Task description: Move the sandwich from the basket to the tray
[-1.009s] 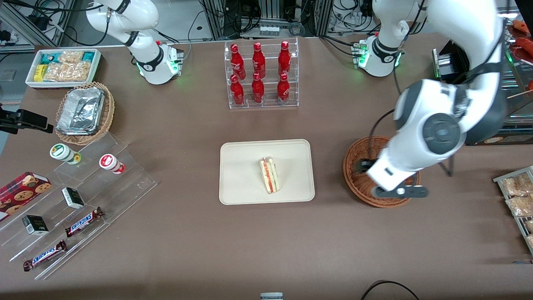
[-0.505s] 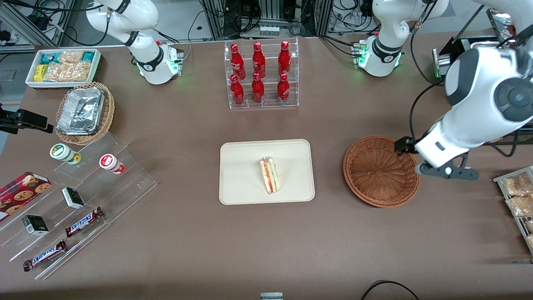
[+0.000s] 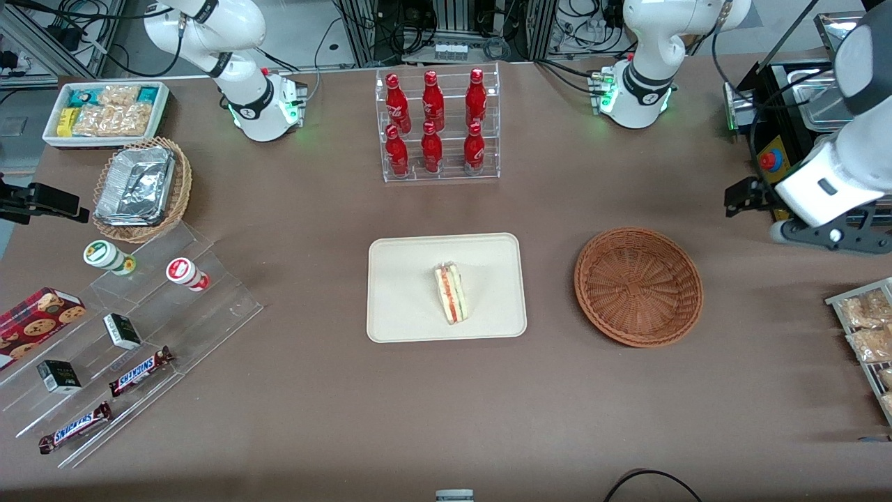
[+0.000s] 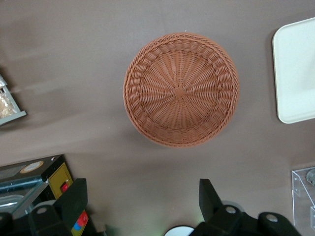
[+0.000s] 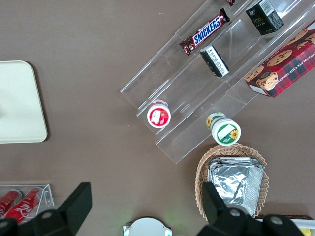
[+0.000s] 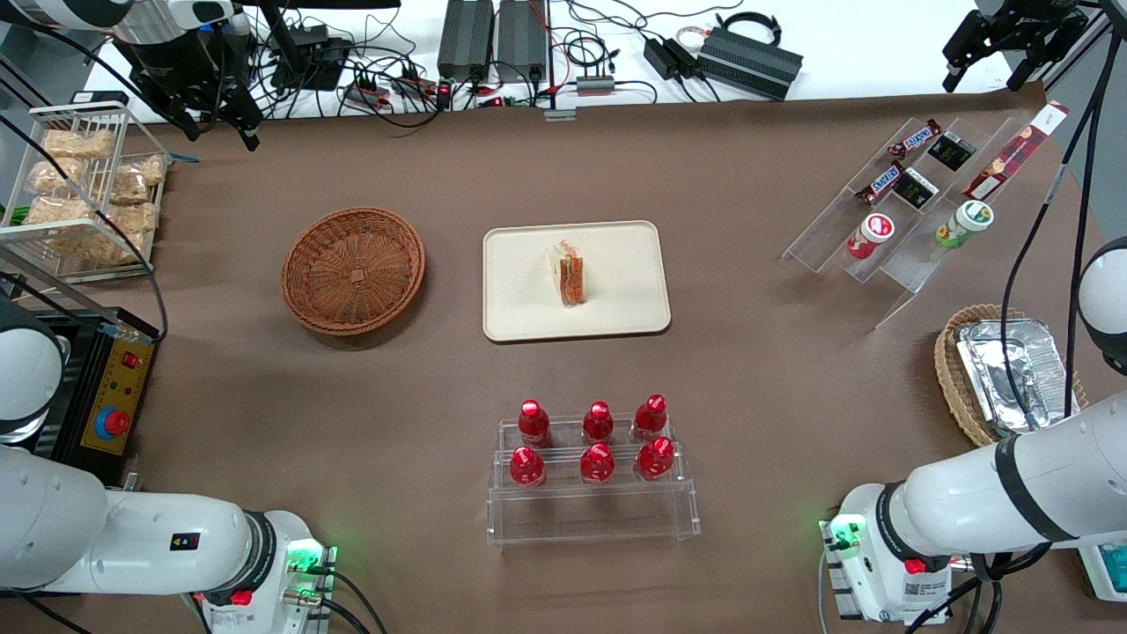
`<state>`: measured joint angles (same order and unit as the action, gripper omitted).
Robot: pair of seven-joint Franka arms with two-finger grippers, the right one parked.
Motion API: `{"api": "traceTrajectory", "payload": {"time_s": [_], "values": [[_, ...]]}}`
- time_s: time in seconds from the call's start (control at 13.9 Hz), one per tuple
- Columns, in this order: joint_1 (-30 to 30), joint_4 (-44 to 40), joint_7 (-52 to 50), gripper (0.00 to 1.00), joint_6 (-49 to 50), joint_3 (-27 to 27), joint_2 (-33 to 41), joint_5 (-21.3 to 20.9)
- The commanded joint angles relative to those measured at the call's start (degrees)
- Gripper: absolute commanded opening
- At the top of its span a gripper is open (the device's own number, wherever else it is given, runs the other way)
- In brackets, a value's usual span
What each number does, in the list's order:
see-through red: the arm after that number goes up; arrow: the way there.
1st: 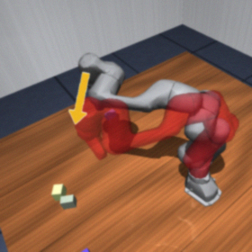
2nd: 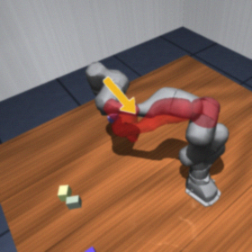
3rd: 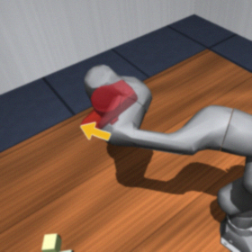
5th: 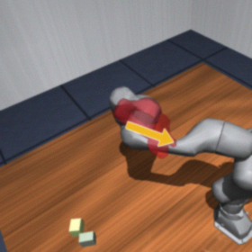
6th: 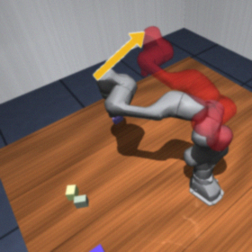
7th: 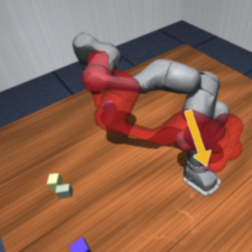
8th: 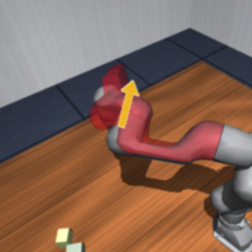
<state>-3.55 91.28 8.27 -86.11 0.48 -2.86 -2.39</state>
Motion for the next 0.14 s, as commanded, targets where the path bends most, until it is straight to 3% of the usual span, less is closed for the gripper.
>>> {"api": "traceTrajectory", "payload": {"time_s": [0.0, 0.07], "values": [[-0.3, -2.1, 0.9, 1.00, 3.5, -0.7, 0.9, 0.5], [-0.3, -2.8, 0.9, 1.00, 4.0, -1.5, 0.8, 0.6]]}}
